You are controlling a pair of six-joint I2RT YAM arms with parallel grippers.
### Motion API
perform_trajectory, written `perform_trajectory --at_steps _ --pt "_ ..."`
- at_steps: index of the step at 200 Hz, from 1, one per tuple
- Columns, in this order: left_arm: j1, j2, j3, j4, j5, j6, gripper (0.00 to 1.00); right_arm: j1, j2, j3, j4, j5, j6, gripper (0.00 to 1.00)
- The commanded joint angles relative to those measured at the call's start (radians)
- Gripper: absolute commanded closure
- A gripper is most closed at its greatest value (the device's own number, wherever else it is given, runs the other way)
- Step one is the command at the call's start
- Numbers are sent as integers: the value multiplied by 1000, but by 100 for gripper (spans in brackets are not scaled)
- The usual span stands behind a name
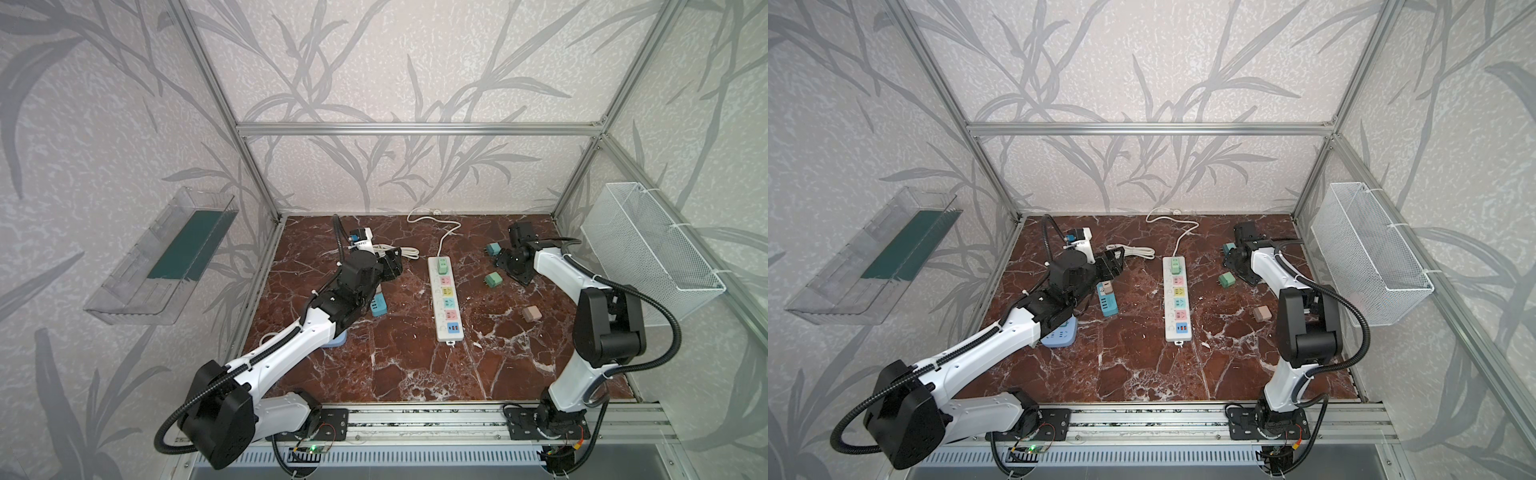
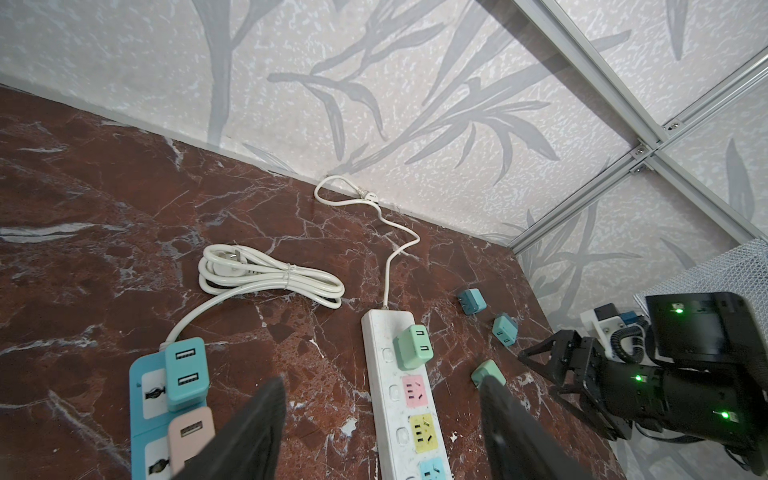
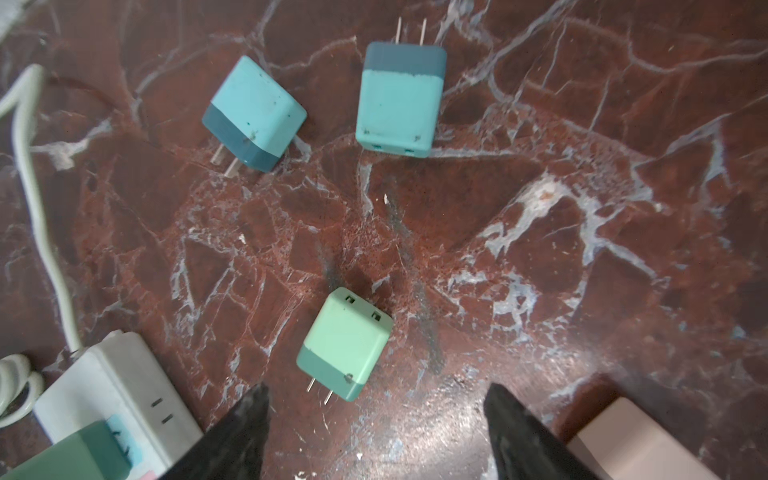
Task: Insert the plug
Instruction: 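Move the right gripper over the loose cube adapters beside the white strip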
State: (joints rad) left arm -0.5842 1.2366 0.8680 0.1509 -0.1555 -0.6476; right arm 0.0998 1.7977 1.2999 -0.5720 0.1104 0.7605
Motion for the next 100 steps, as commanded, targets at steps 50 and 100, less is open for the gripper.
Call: perform_trajectory --at_steps 50,100 --pt "0 -1 -3 16 -6 -13 27 8 109 34 49 -14 135 24" --pt "1 -3 -5 16 -9 -17 27 12 190 70 63 -18 156 29"
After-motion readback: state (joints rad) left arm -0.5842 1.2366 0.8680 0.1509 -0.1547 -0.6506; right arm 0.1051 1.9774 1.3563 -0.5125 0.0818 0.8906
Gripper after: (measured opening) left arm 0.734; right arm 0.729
